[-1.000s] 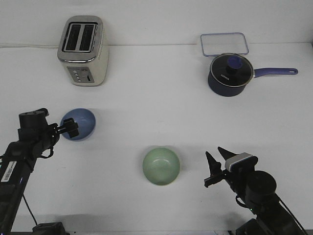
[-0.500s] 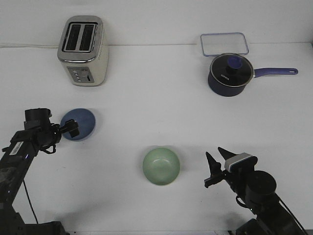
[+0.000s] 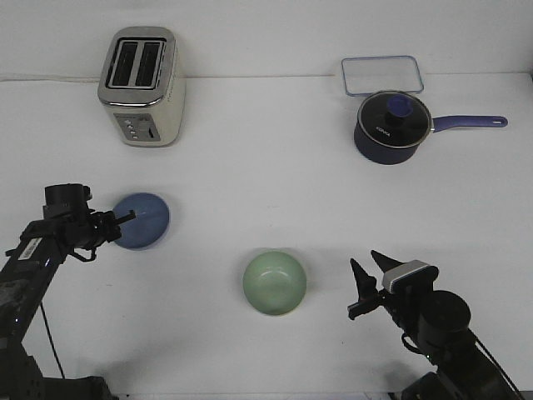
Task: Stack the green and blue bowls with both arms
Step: 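Reach the left gripper to the light blue bowl rim and grasp it, then lift the blue bowl with the left gripper and carry it over the green bowl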
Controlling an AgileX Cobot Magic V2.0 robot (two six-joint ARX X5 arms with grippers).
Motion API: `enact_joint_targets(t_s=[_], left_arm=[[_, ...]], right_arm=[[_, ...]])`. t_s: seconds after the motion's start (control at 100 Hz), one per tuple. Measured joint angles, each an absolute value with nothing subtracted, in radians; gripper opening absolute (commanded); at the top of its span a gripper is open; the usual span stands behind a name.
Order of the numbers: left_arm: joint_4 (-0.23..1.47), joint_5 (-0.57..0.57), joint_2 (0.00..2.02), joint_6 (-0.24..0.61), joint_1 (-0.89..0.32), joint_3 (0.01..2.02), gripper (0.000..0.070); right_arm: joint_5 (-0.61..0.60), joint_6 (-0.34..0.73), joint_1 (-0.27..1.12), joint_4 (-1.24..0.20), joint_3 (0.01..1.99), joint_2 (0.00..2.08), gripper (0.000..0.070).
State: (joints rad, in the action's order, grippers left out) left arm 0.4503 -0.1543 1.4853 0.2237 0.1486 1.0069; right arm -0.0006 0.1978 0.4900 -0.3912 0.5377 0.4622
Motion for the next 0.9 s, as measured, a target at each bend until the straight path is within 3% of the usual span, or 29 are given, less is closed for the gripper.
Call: enact_joint_targets(t_s=[0.24, 0.42, 0.65, 0.9], left_arm=[[0.537, -0.366, 1.325, 0.202, 0.137, 1.079, 0.0013], [0.609, -0.46, 1.169, 0.2, 0.039, 1.108, 0.0013], [0.664, -0.452, 1.137, 0.2, -0.237, 1.107, 0.0013], [0.62, -0.384, 1.262, 0.205, -0.532, 1.107, 0.0013]], right_arm=[[-0.004, 0.198, 0.49, -0.391, 0.538, 0.462, 0.0307], [-0.023, 0.198, 0.49, -0.391, 0.538, 0.462, 0.0306], [-0.024, 0.198, 0.49, -0.391, 0.538, 0.462, 0.0307], [-0.025, 0.198, 0.49, -0.391, 0.538, 0.462, 0.0306]])
